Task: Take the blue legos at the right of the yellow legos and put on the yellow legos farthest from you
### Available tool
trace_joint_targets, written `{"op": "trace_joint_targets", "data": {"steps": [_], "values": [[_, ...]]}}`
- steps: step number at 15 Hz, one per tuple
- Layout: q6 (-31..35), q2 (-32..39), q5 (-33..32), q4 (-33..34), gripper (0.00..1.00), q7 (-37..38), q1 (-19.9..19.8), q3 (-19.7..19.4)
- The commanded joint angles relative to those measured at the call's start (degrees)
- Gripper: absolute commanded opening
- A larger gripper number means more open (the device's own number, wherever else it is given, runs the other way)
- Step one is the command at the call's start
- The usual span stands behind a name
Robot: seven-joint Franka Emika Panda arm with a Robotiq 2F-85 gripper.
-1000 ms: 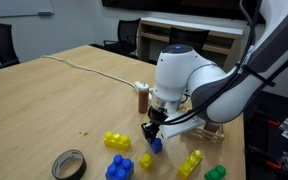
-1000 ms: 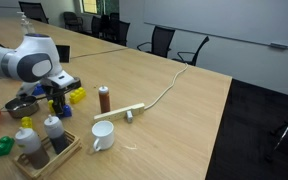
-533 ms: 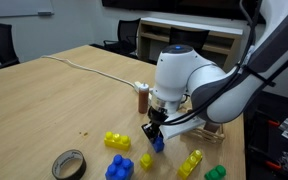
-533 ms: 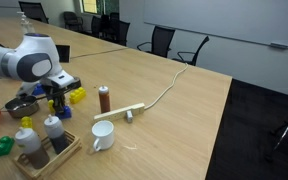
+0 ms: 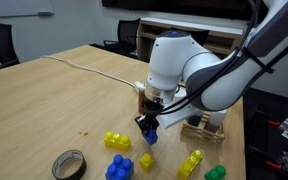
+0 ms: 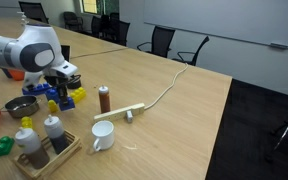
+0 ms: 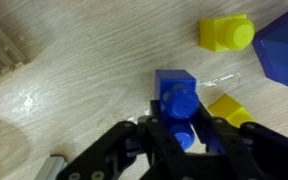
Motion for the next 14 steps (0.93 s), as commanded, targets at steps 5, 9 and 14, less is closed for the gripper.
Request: {"op": "trace_joint_targets", "data": {"steps": [5,9,14], "values": [[-10.5,-3.7,0.4,4.6,0.10,-11.7,-2.8,2.7],[-13.3,-2.6,1.0,9.2,0.10,-19.2,-3.8,4.3],[-17.3,0.4,1.0,15.1,0.10,-32.3,-4.7,6.5]]}}
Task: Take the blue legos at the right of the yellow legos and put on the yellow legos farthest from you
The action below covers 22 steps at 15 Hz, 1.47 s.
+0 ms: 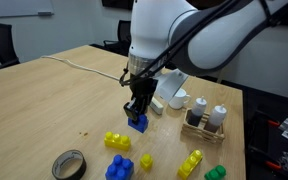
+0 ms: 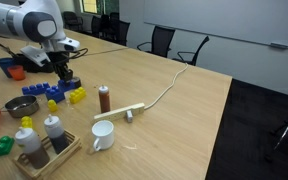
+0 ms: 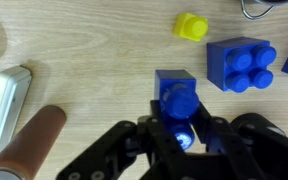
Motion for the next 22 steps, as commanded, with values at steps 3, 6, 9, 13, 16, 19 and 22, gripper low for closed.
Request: {"op": "trace_joint_targets", "data": {"steps": [3,6,9,13,16,19,22], "values": [[-2.6,5.2,0.3,7.4,0.10,-12.8,-1.7,2.6],[-3.4,8.4,-0.3,11.2,0.10,-18.9,-1.8,3.1],[-4.2,11.1,-0.1,14.3,0.10,-23.8,-2.0,3.9],[-5.6,13.4,-0.5,16.3,0.10,-27.1,-1.8,4.0],[-6.8,13.9,-1.0,17.1,0.10,-28.3,-1.7,3.7],[-7.3,14.5,-1.2,18.2,0.10,-28.9,-1.6,3.6],[-8.4,14.9,-1.3,18.6,0.10,-28.4,-1.4,3.3]]}}
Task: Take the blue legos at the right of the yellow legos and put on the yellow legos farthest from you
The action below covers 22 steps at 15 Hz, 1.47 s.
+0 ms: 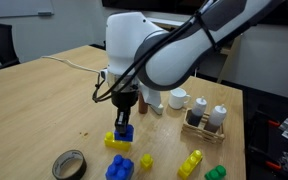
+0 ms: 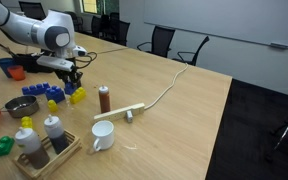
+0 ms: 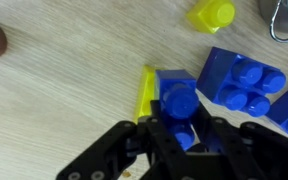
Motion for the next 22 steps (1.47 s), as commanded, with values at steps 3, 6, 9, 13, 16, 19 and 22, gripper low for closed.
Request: {"op": "trace_joint_targets", "data": {"steps": [3,6,9,13,16,19,22], "values": [[-1.5,1.5,0.0,1.8,0.10,0.5,-0.8,0.5],[2.0,2.6,0.5,3.0,0.10,3.9,-0.6,-0.2],[4.1,3.5,0.6,4.4,0.10,7.2,-0.3,-0.9],[3.5,3.5,0.4,4.8,0.10,11.3,0.1,-2.0],[2.6,2.5,0.6,4.4,0.10,13.5,0.4,-1.9],[2.0,2.1,0.5,4.2,0.10,15.2,1.0,-1.9],[1.7,2.2,0.5,3.5,0.10,16.1,1.2,-2.1]]}}
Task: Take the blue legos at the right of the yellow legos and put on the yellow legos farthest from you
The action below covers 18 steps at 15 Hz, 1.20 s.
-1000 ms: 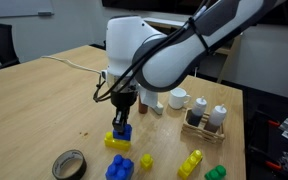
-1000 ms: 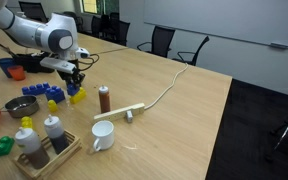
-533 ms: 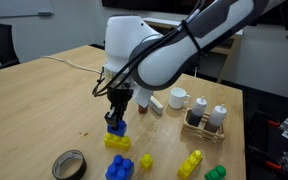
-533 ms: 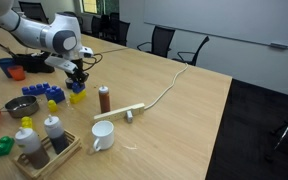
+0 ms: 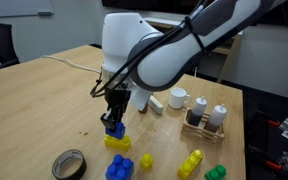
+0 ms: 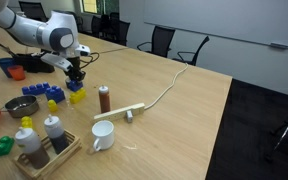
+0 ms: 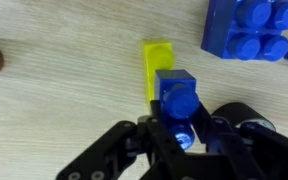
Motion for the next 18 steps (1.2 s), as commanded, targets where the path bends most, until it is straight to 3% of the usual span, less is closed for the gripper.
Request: {"op": "trace_joint_targets", "data": {"steps": [1,18], "values": [[-1.6,-0.7,0.5,-1.0,0.10,1.3,0.3,-0.7],[-2.3,-1.0,0.1,-4.6,0.10,2.5,0.9,-1.0]]}}
